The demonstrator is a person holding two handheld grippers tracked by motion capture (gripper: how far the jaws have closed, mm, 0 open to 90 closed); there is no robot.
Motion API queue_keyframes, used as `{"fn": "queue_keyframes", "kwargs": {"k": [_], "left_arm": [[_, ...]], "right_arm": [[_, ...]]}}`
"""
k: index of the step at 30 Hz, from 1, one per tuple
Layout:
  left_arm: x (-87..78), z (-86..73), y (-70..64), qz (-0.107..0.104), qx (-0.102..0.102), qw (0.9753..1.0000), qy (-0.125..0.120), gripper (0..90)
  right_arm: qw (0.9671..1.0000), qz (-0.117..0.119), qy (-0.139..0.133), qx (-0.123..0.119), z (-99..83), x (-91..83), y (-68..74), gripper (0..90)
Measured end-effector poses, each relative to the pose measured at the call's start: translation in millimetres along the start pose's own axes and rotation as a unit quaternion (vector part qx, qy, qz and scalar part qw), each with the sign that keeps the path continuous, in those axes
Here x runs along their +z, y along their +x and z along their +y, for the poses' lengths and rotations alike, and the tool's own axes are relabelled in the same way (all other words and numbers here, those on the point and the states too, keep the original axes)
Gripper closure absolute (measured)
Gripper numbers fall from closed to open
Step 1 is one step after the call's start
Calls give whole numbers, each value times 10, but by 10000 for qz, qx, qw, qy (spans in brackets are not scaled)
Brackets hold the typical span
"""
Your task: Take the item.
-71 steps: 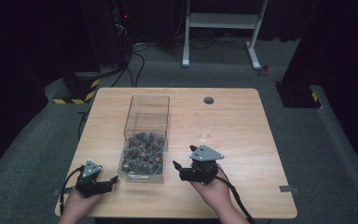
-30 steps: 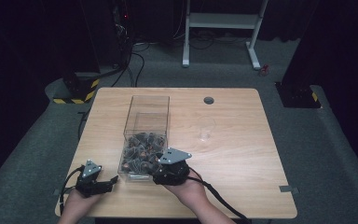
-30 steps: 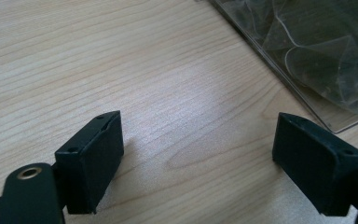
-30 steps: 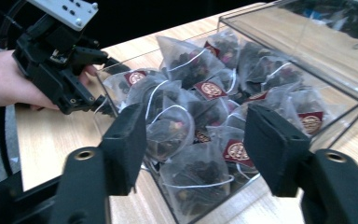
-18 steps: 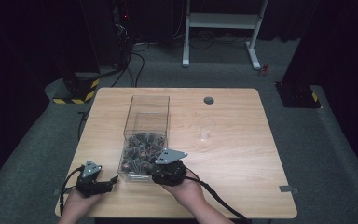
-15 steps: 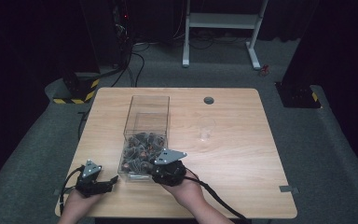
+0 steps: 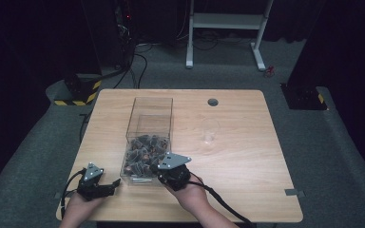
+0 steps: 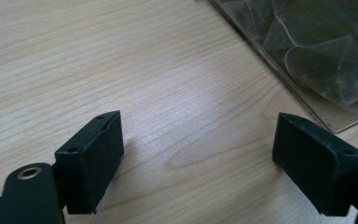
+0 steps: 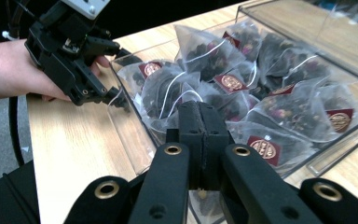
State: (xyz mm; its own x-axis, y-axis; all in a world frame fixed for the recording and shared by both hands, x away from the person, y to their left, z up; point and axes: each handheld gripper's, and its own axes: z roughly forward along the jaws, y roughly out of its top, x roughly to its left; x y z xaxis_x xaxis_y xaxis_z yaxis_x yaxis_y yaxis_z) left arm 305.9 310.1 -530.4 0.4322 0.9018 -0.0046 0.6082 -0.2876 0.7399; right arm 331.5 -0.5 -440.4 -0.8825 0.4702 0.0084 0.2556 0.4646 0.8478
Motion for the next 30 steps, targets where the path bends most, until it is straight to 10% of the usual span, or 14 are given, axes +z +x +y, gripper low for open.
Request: {"fn": "queue_keyframes", "kwargs": {"k": [30], "left_arm": [[0,0,0,0,3,10000,2,168]], "right_arm": [[9987,-182,-475,16,101,-279,-63,900]]}}
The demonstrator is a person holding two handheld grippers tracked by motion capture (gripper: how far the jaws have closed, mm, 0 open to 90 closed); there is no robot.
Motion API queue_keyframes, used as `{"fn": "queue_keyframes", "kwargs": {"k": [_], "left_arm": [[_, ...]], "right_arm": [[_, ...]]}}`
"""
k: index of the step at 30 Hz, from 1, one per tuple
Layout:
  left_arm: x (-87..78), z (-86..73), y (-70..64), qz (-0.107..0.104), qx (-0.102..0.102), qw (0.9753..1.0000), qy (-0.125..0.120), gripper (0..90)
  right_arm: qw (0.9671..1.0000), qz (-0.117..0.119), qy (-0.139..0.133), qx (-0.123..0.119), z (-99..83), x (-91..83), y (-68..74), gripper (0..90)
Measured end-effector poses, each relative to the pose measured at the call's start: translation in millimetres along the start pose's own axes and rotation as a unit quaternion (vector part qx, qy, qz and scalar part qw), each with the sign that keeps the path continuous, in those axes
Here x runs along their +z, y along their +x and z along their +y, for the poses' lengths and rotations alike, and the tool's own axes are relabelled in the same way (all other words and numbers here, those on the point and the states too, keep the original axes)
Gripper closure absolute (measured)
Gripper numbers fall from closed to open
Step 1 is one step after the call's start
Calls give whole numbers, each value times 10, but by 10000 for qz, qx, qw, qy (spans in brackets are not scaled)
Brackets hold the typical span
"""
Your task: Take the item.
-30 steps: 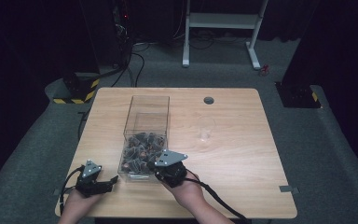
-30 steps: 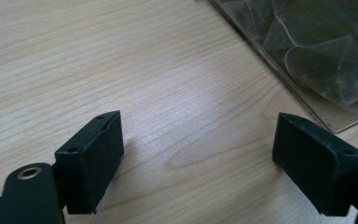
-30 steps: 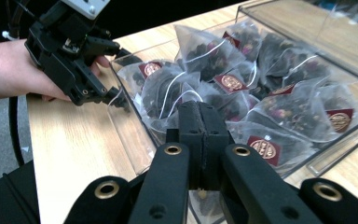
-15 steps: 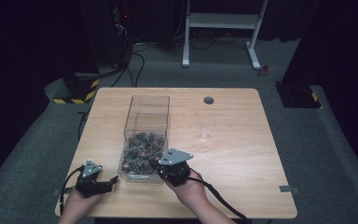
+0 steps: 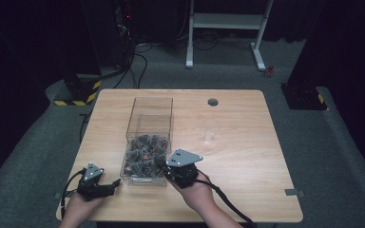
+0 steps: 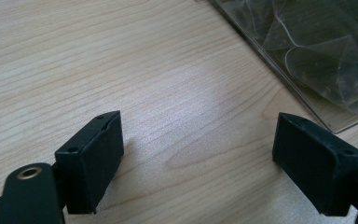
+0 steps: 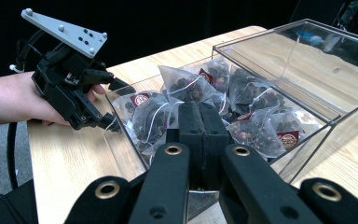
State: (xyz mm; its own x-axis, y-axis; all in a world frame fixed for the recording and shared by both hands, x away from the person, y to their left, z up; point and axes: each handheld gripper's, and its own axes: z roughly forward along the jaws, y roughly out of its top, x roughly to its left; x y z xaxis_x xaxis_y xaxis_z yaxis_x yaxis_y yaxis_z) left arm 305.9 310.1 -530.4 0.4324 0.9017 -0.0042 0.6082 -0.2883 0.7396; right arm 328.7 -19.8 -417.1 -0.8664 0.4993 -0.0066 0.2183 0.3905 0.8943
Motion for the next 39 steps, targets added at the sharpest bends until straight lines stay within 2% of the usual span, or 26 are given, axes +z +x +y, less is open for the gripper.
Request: {"fn": "queue_keyframes", "kwargs": {"k": [25,39], "left_arm": [[0,0,0,-1,-2,10000,-1,168],[0,0,0,0,-1,10000,0,168]], "right_arm": [[9994,-214,-262,58,81,-194,-96,900],[9989,-322,-319,111,94,-273,-151,900]]}}
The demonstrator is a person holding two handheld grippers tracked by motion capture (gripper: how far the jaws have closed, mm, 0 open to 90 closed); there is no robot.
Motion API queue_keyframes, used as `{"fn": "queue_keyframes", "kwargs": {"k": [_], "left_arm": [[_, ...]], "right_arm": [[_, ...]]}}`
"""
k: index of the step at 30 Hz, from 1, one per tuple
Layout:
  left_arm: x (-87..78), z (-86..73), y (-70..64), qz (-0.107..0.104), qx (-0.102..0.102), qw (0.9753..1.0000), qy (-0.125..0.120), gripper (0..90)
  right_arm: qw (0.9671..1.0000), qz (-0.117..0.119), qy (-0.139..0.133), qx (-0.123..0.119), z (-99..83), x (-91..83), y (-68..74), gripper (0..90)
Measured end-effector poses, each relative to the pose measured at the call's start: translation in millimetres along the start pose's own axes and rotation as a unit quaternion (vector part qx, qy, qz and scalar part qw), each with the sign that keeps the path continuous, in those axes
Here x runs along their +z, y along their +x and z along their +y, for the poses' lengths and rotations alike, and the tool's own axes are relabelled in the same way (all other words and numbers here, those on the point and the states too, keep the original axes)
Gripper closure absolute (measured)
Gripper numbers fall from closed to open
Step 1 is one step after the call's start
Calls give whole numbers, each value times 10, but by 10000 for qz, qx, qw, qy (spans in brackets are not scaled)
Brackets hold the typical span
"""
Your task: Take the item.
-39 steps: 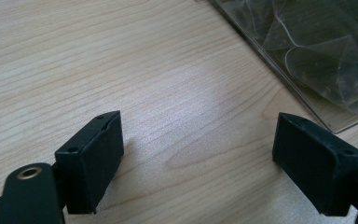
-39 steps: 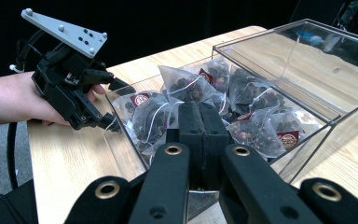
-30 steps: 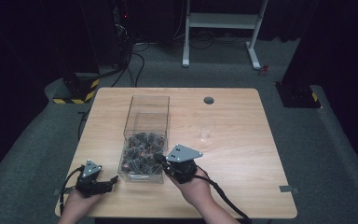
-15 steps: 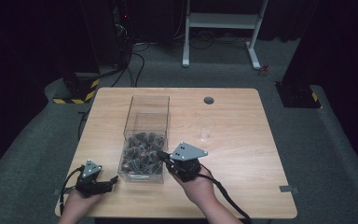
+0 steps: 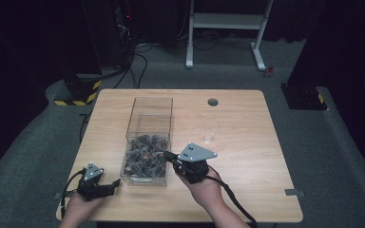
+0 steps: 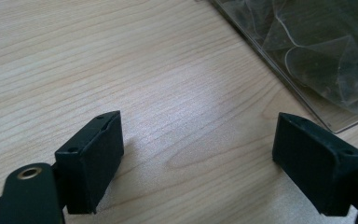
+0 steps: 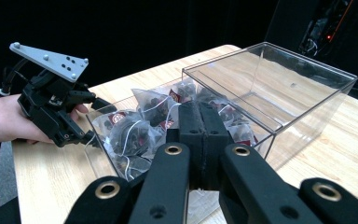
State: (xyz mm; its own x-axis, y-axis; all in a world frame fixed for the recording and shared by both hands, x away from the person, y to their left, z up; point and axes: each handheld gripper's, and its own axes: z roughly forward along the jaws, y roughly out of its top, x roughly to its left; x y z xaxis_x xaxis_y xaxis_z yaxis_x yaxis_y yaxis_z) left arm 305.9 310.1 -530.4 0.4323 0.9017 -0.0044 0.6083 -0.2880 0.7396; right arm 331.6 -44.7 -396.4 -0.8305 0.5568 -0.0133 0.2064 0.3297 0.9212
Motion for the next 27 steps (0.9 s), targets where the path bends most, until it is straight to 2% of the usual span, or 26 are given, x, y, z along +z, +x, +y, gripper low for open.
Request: {"fn": "queue_keyframes", "kwargs": {"k": [9,21,27], "left_arm": [[0,0,0,0,2,10000,0,168],[0,0,0,0,0,10000,-1,168],[0,0,0,0,0,10000,0,168]], "right_arm": [[9999,-121,-39,26,8,-49,-63,900],[9990,-451,-36,58,-6,-174,-231,900],[9976,-682,-4,103,-33,-240,-368,900]]}}
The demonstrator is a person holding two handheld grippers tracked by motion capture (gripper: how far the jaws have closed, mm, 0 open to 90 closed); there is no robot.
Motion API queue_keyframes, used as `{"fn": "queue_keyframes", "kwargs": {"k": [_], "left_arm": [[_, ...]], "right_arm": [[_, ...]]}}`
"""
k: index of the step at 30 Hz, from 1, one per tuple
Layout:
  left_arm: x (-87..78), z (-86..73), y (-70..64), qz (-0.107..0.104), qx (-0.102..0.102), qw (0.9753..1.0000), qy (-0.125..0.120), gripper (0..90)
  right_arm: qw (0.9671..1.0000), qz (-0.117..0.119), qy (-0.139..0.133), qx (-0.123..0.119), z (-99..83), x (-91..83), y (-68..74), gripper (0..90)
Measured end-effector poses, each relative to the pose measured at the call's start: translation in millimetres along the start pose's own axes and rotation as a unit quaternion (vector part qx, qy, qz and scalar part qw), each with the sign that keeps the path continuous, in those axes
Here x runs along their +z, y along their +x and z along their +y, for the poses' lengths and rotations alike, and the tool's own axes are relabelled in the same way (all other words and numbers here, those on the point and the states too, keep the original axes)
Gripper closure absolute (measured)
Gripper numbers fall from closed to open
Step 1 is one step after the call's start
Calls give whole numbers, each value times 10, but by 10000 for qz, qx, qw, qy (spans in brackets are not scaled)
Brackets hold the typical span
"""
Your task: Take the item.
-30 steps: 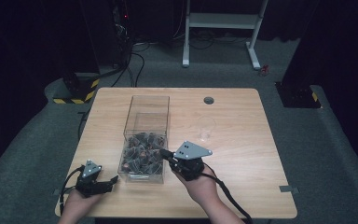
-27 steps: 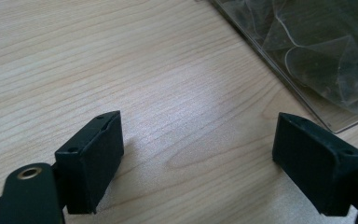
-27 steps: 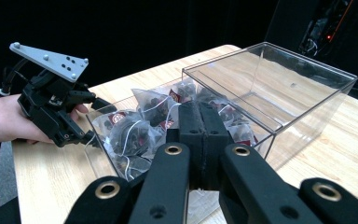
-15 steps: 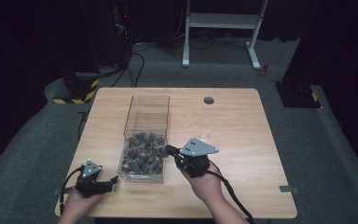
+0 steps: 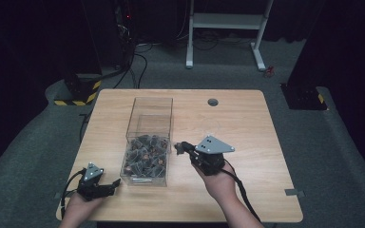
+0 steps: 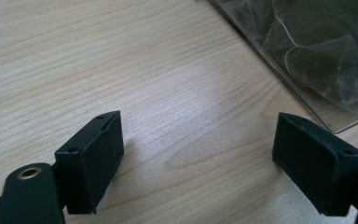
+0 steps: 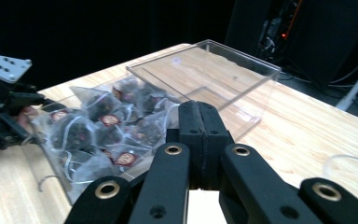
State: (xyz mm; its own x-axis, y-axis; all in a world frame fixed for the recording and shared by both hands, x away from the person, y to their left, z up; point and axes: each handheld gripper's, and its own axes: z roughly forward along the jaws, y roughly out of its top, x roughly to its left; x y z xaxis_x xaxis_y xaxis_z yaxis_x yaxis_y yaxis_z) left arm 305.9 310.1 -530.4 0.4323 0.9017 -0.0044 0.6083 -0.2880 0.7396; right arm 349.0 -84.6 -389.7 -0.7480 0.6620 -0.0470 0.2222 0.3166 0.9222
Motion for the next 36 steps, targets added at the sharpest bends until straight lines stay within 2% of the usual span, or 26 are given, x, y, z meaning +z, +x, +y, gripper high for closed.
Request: {"fn": "queue_keyframes", "kwargs": {"k": [18,36], "left_arm": [[0,0,0,0,-1,10000,0,168],[0,0,0,-2,-3,10000,-2,168]], "right_arm": [[9983,-564,72,86,-58,-19,-321,900],[9951,-938,139,296,-132,68,-610,900]]}}
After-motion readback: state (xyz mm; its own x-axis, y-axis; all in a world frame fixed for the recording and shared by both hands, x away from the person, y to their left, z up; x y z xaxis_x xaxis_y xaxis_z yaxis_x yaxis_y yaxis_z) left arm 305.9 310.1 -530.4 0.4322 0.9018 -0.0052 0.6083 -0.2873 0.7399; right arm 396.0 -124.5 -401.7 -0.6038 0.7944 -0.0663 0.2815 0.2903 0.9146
